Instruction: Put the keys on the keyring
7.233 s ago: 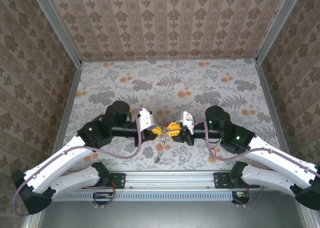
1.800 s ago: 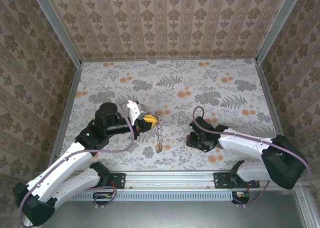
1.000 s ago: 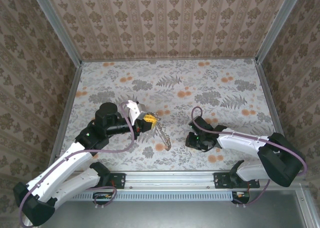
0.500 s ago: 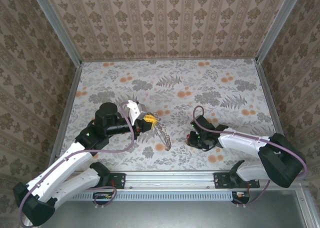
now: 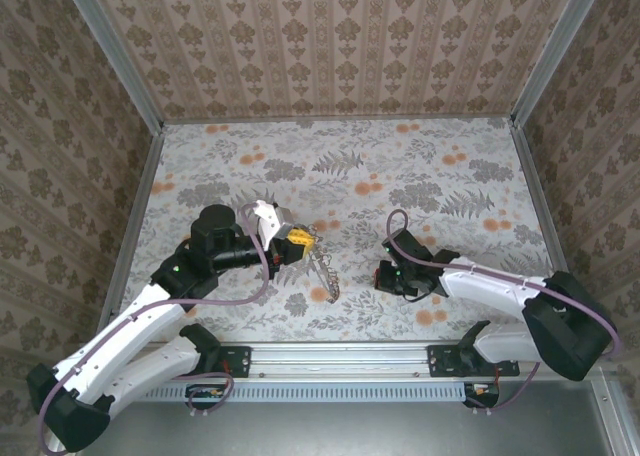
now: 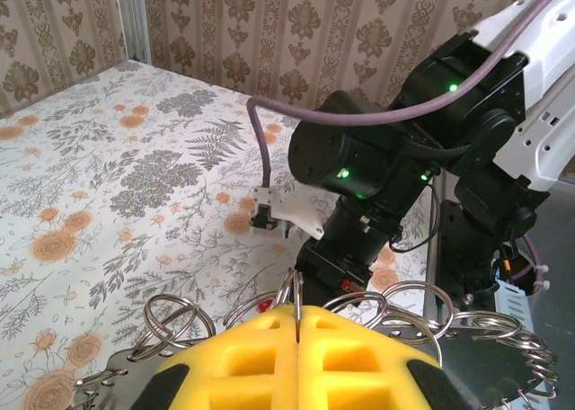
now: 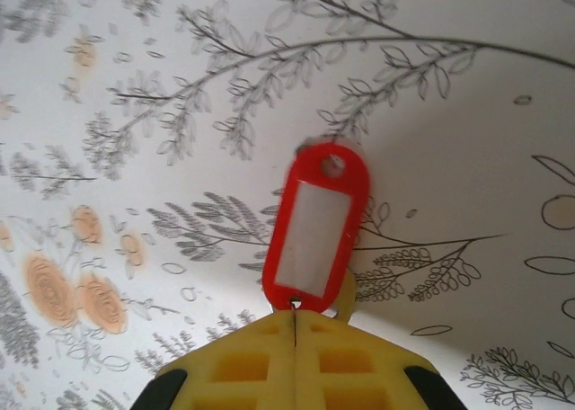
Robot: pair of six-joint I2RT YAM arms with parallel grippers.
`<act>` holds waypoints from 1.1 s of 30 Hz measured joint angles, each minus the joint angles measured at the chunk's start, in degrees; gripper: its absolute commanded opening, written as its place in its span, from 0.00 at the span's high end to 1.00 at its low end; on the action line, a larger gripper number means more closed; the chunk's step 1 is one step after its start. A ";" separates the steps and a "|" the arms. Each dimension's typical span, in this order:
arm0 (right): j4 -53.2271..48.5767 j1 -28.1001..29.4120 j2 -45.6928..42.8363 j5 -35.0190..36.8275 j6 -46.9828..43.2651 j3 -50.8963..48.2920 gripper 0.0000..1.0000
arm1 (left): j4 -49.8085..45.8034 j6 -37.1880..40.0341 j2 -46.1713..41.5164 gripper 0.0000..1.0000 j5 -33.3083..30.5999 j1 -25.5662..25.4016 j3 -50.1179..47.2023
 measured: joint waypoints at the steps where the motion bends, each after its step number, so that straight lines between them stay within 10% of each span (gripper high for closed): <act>1: 0.57 0.00 -1.64 0.02 -0.42 -0.50 1.00 | -0.04 0.02 0.13 1.00 0.00 0.00 0.00; 15: 13.90 4.96 -34.51 -1.73 -22.16 -2.54 1.00 | -2.32 0.02 0.79 1.00 4.85 -0.07 0.26; 33: 39.76 7.78 -22.56 -24.15 -44.61 7.15 1.00 | -13.99 8.81 1.14 1.00 13.27 -6.12 11.96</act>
